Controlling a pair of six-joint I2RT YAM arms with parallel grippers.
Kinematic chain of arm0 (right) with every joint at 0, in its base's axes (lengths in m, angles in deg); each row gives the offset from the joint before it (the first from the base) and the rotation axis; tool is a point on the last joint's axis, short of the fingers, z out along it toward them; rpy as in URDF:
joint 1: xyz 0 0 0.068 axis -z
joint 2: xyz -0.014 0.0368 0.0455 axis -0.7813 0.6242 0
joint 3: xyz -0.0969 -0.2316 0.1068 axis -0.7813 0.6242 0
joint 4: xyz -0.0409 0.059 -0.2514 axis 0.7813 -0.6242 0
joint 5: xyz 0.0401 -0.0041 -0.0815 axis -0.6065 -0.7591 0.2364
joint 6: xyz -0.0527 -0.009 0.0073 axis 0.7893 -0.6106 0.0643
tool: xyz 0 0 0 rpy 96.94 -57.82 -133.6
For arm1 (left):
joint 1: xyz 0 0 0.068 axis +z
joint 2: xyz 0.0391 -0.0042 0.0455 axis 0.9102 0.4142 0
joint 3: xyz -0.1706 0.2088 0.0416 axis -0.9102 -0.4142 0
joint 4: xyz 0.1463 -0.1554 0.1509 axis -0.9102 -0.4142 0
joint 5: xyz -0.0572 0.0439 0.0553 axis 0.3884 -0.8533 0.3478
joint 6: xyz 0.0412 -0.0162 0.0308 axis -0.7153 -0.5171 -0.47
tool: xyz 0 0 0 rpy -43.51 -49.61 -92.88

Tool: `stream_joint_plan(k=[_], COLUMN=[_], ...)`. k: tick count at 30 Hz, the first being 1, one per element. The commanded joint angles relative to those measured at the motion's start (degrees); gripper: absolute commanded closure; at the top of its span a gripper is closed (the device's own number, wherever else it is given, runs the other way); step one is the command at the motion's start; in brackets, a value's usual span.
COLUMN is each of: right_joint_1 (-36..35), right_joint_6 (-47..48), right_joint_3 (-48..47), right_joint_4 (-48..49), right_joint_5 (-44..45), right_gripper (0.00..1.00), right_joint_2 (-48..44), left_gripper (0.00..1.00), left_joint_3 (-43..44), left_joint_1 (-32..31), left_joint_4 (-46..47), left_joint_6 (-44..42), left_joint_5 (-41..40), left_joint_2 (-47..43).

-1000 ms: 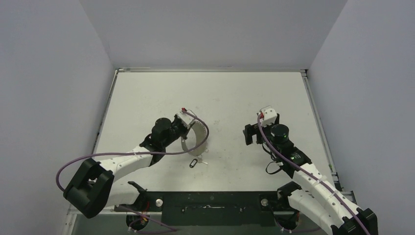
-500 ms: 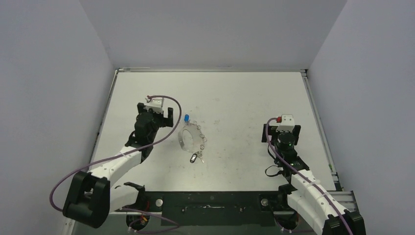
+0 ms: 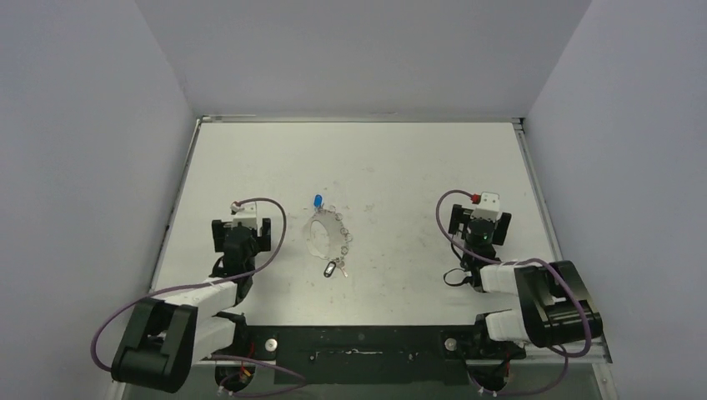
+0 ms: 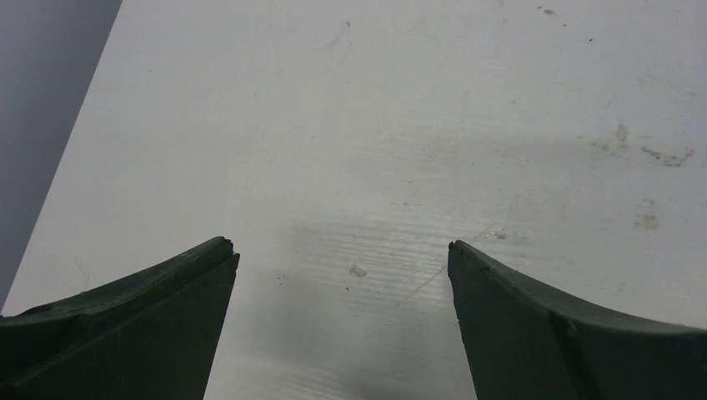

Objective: Put the keys on the keyring

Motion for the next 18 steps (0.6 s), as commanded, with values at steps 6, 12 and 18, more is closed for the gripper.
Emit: stream_joint_plan(k=[6, 12, 18], right_joint_1=[0.34, 0.01, 0.89], right_joint_6=[2.13, 1.79, 0.99], right_joint_3=[-2.31, -10.12, -12.07], right_joint_4=[27.73, 12.50, 9.04], right_joint_5=[0.56, 2.21, 1.18], right_gripper=[0.00, 0.00, 0.00], right_joint_2=[17.31, 17.01, 17.45], left_gripper=[0.03, 0.03, 0.03], left_joint_3=[4.42, 5.76, 7.23], left_joint_1=[6.80, 8.94, 10.61], left_joint_4=[19.15, 27.89, 33.46], left_joint_6=[-2.19, -0.74, -1.03], left_joint_5=[8.05, 11.04, 13.01], left_joint_2=[13.04, 22.09, 30.27])
